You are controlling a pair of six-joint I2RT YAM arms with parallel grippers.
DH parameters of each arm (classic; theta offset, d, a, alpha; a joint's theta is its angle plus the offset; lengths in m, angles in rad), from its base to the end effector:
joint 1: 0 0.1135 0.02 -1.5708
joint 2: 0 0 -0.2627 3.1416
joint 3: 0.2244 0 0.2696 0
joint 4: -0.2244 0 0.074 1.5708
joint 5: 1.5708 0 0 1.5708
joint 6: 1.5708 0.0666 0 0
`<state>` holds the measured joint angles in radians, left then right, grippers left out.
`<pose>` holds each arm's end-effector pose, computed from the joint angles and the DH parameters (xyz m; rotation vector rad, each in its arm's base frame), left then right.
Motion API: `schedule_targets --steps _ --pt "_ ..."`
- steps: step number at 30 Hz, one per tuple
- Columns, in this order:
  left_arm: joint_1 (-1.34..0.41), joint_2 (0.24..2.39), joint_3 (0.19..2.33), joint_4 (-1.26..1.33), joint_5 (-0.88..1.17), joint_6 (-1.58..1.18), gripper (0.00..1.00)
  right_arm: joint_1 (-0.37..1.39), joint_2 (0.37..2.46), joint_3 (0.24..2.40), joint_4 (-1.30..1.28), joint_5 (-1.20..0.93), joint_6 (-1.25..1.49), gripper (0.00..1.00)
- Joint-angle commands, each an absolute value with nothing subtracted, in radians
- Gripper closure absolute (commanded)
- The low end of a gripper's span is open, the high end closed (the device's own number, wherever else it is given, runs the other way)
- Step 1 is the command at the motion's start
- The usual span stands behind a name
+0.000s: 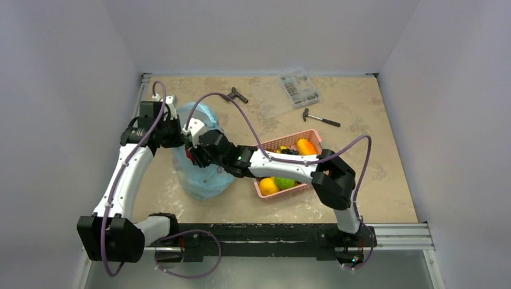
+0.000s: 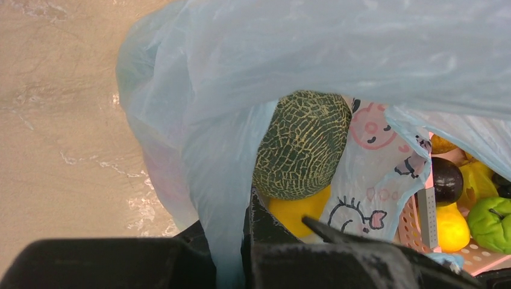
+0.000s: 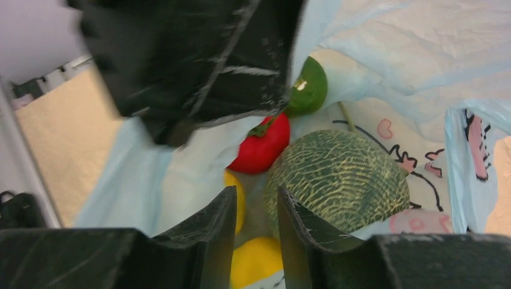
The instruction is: Take the fake fruits out of the plastic bag
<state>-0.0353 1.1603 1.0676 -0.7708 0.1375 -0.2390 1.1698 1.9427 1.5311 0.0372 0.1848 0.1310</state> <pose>0.2729 -0.0188 0.2834 -0.1866 2.4374 -0.2900 0.2104 0.4649 0.2571 -0.8815 1.7958 0.6766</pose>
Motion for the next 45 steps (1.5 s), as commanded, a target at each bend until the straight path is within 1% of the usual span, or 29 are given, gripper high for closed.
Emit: schedule_targets --steps 1,6,10,14,17,21,27,33,37,42,45 --pt "-0.039 1.150 1.055 -0.737 0.166 -0.220 1.00 1.136 2.001 1.652 0.027 0.222 0.101 0.66" --pt "-0.038 1.153 1.045 -0.730 0.189 -0.222 1.00 1.126 2.052 1.697 0.002 0.283 0.015 0.41" --pt "-0.038 1.161 1.043 -0.730 0.198 -0.224 1.00 1.114 2.091 1.733 -0.060 0.317 0.005 0.32" --pt "-0.038 1.163 1.043 -0.733 0.197 -0.224 1.00 1.114 2.109 1.721 -0.082 0.370 0.006 0.20" --pt "-0.039 1.164 1.043 -0.738 0.190 -0.224 1.00 1.114 2.104 1.685 -0.089 0.416 0.006 0.14" --pt "-0.040 1.166 1.038 -0.744 0.178 -0.234 1.00 1.113 2.085 1.589 -0.044 0.414 0.026 0.02" --pt "-0.039 1.158 1.007 -0.798 0.189 -0.276 1.00 1.114 2.089 1.526 -0.007 0.444 0.072 0.01" --pt "-0.038 1.067 0.955 -0.835 0.049 -0.235 1.00 1.112 2.033 1.472 0.025 0.501 0.068 0.01" --pt "-0.038 1.001 0.914 -0.786 0.023 -0.229 1.00 1.115 1.892 1.401 0.087 0.369 0.053 0.01" --pt "-0.037 0.888 0.881 -0.680 0.116 -0.236 1.00 1.140 1.716 1.292 0.199 0.160 0.055 0.01" --pt "-0.037 0.856 0.870 -0.662 0.127 -0.244 1.00 1.148 1.682 1.268 0.230 0.067 0.061 0.03"
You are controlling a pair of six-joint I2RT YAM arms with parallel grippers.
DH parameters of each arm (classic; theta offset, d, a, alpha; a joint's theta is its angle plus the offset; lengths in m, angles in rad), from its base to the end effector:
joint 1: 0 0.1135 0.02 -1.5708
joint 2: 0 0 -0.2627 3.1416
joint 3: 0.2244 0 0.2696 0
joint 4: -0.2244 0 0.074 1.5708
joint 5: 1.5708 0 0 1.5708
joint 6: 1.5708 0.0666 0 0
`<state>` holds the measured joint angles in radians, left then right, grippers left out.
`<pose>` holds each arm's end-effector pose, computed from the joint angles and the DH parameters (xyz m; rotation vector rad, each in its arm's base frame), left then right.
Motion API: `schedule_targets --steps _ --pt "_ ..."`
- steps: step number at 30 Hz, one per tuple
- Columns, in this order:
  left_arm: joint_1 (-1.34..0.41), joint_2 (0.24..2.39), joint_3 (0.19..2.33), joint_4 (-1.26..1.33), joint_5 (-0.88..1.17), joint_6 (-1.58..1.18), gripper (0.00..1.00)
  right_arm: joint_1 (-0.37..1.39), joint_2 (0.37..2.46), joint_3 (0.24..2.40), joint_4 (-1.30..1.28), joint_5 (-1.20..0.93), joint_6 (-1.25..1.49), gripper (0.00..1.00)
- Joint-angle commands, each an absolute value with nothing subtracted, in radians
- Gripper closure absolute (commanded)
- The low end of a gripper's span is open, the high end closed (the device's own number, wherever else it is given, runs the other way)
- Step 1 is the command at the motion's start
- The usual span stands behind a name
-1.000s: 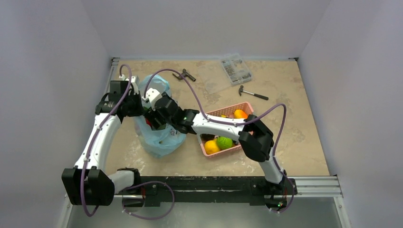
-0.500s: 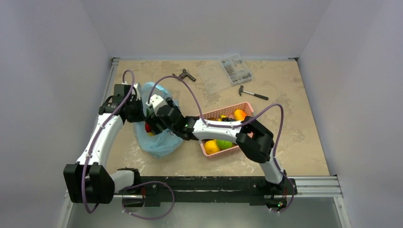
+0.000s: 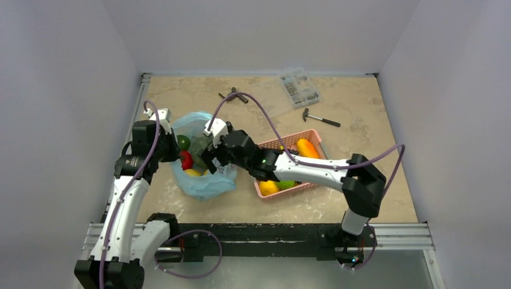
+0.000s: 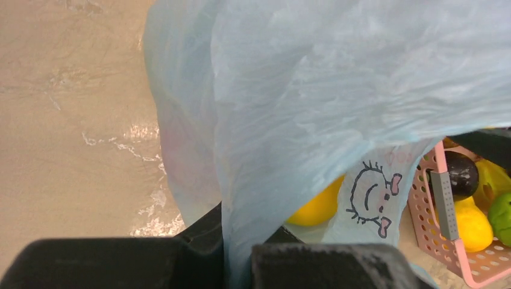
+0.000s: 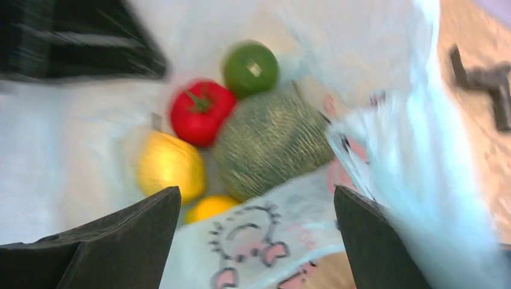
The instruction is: Take the fake fruits out of the plastic bag
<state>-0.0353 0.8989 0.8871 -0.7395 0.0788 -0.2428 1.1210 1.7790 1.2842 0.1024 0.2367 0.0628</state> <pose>0.2223 -0.0131 0.2802 -0.2016 2.3218 -0.2313 0.2151 0.4095 0.2455 -0.8660 1.7937 0.5445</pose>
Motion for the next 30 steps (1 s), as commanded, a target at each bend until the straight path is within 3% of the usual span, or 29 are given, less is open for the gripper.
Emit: schedule_targets --steps 1,4,11,14,22,30 --pt "-0.037 0.857 0.870 -0.670 0.117 -0.242 1.00 1.149 1.682 1.270 0.233 0.039 0.063 0.05" --pt "-0.037 0.873 0.879 -0.712 0.077 -0.241 1.00 1.157 1.708 1.278 0.259 -0.020 0.073 0.17" --pt "-0.037 0.834 0.868 -0.725 0.014 -0.247 1.00 1.161 1.865 1.397 0.263 -0.083 0.104 0.58" --pt "-0.037 0.823 0.864 -0.726 0.006 -0.247 1.00 1.161 1.926 1.433 0.278 -0.090 0.107 0.70" --pt "-0.039 0.821 0.864 -0.724 0.011 -0.247 1.00 1.161 2.072 1.522 0.250 -0.038 0.067 0.69" --pt "-0.038 0.817 0.864 -0.722 0.012 -0.247 1.00 1.164 2.108 1.496 0.229 -0.132 0.035 0.54"
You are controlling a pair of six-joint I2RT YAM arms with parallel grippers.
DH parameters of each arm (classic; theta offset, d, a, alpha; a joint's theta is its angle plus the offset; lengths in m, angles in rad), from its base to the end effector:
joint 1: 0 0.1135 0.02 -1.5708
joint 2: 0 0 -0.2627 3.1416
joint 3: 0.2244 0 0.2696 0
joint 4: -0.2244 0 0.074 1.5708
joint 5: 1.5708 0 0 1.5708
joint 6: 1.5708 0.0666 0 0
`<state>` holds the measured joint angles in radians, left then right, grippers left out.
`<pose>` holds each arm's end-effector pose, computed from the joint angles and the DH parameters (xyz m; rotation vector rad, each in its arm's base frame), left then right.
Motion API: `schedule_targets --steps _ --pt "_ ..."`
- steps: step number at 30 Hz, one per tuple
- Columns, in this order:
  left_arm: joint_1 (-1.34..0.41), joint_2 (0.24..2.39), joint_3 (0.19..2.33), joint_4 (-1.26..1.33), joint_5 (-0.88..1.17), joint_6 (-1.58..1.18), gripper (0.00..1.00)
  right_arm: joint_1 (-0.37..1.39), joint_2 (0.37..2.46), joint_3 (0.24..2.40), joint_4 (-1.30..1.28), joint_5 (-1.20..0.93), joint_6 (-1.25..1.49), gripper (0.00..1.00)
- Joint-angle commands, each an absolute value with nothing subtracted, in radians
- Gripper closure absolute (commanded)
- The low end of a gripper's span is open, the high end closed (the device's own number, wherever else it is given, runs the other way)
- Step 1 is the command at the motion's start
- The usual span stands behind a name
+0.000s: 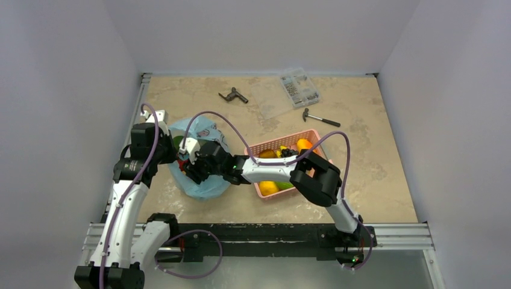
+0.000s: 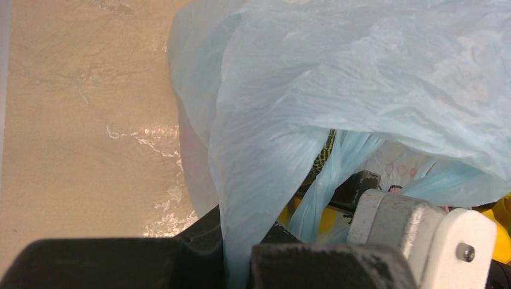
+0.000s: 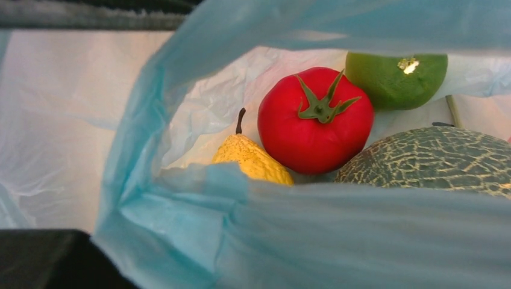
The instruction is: Take the fake fruits out of the plastic bag
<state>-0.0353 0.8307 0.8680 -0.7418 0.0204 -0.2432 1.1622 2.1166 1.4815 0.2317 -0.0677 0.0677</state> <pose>0.2102 -0.0088 0.2862 -0.2259 2.2696 -0.1694 0.2075 0.4907 0.1753 -1.1206 1.7498 0.8490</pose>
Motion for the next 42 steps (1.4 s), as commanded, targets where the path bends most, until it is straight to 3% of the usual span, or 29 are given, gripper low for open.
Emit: schedule_targets --steps 1,5,12,21,23,37,42 --pt "-0.038 0.818 0.862 -0.721 0.012 -0.246 1.00 1.166 2.109 1.485 0.227 -0.146 0.031 0.51" --pt "-0.038 0.826 0.867 -0.721 0.017 -0.247 1.00 1.194 2.127 1.454 0.232 -0.133 0.005 0.34" --pt "-0.038 0.827 0.865 -0.723 0.015 -0.247 1.00 1.222 2.173 1.467 0.220 -0.054 0.005 0.20" --pt "-0.038 0.841 0.865 -0.727 0.022 -0.247 1.00 1.223 2.243 1.542 0.250 0.038 0.068 0.20" --pt "-0.038 0.840 0.864 -0.726 0.026 -0.248 1.00 1.223 2.241 1.556 0.243 0.051 0.075 0.24" --pt "-0.041 0.843 0.863 -0.735 -0.071 -0.259 1.00 1.222 2.068 1.469 0.325 0.116 0.091 0.99" --pt "-0.041 0.824 0.857 -0.734 -0.114 -0.264 1.00 1.221 1.995 1.436 0.349 0.166 0.109 1.00"
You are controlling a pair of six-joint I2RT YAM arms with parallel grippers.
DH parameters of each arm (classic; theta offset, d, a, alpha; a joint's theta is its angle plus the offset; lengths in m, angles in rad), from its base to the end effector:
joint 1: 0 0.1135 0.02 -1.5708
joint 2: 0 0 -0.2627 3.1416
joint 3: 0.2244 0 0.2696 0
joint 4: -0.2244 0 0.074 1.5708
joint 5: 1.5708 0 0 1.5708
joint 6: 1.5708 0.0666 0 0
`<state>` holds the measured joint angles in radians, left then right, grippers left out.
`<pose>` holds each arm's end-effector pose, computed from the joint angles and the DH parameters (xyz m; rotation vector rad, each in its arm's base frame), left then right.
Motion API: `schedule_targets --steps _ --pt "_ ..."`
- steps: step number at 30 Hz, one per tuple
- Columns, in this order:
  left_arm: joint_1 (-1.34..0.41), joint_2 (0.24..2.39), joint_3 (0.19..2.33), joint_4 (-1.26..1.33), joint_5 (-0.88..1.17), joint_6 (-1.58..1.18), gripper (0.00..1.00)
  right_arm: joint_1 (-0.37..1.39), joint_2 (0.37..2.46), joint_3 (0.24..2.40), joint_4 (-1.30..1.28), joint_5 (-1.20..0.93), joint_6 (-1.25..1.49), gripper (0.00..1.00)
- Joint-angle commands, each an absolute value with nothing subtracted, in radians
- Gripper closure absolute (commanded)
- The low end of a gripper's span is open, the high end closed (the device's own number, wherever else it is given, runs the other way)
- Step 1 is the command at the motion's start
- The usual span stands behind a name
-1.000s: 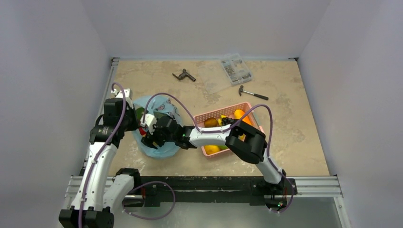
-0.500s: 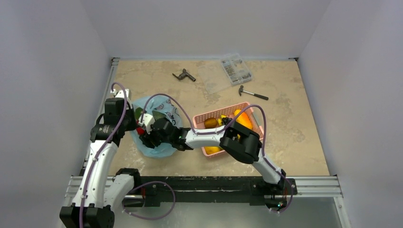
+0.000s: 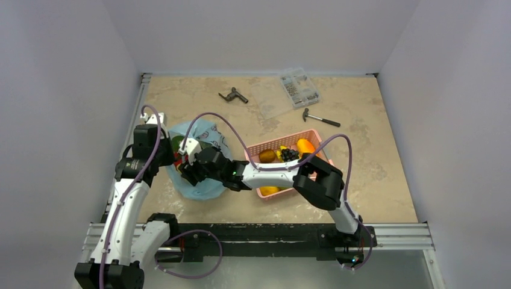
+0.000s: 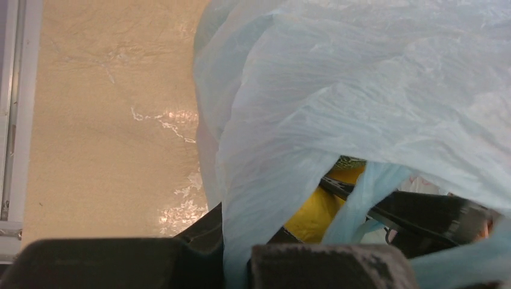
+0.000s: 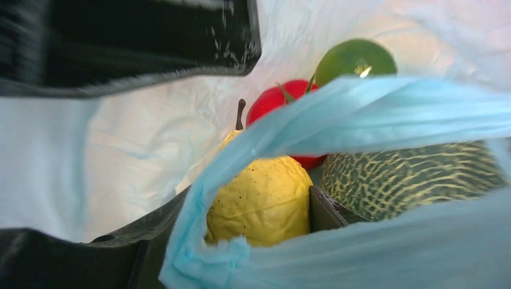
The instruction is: Take the fake fruits out of the plastic bag
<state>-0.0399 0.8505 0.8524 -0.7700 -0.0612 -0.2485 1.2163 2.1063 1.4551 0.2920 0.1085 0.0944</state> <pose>0.2105 -0.0043 0.2738 -0.2736 2.3221 -0.0718 0.1910 0.4952 0.1785 -1.0025 1.7374 0.7599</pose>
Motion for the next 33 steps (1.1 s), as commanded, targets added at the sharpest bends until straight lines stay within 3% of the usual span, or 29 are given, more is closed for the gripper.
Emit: schedule_targets --steps 1,24,33 --pt "-0.042 0.820 0.855 -0.735 -0.122 -0.265 1.00 1.221 1.980 1.428 0.355 0.172 0.117 1.00" --pt "-0.058 0.803 0.858 -0.745 -0.108 -0.268 1.00 1.217 1.647 1.119 0.576 0.205 0.265 1.00" --pt "-0.058 0.802 0.860 -0.742 -0.094 -0.267 1.00 1.097 1.604 1.016 0.759 -0.046 0.497 1.00"
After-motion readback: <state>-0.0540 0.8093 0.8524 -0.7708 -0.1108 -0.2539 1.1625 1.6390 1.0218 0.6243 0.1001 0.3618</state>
